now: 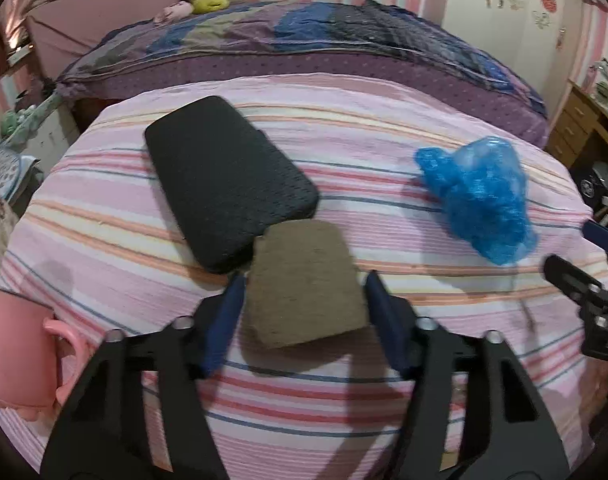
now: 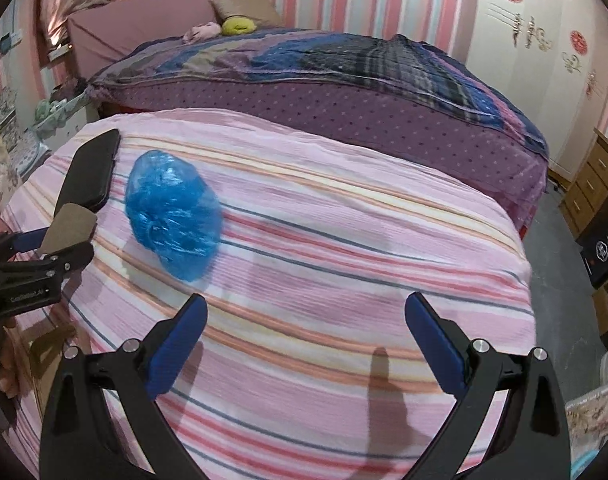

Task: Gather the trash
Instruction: 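Grasp the grey-brown sponge with the left tool while the right grasps the blue bag, then carry the sponge and blue plastic bag over the blue basket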

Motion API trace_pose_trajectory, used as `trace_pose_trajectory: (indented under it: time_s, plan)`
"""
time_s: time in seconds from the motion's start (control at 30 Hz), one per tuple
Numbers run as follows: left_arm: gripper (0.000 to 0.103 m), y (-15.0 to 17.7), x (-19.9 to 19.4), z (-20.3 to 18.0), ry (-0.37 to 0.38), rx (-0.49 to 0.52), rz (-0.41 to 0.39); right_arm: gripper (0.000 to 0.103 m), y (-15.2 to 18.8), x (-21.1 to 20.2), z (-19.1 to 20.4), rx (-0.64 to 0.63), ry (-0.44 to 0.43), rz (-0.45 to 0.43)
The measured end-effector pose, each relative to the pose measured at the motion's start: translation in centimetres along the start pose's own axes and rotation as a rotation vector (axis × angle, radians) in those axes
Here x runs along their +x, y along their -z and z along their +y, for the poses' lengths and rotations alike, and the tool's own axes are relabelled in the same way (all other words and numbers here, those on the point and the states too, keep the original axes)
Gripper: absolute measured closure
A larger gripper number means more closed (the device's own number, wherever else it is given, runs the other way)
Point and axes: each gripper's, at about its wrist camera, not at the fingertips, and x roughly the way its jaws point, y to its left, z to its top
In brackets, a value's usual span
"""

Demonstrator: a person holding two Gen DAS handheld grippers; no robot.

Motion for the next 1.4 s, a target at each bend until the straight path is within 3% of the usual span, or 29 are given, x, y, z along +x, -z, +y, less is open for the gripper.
trace_pose_trajectory:
  time_s: [0.2,0.5,0.57,0.87,1.4]
  plan:
    - [0.054,0.3,-0.8,-0.1,-0.019,0.018,-0.013,0.006,-1.1,1.3,2.5,-0.055,-0.035,-0.008]
    - [0.054,0.5,-2.2,2.3,-0.048,-0.035,-0.034,0.007,-3.0,3.1,5.9,-0.122,-0.086,0.000]
    - [0.054,0.5,-2.5,2.8,-0.058,-0.047,-0.043,0.012,-3.4,3.9,6.6,-0.131,-0.110,0.028]
    - [0.054,1.1,-3.7,3.9,-0.080,-0.082,-0.053,0.064,-3.0,3.2,7.5,-0.153,-0.138,0.021]
    - [0.054,3.6,-8.4,2.1,-0.050,-0.054,-0.106,0.067,1.8,-5.7,4.1,-0.073,-0.037,-0.038]
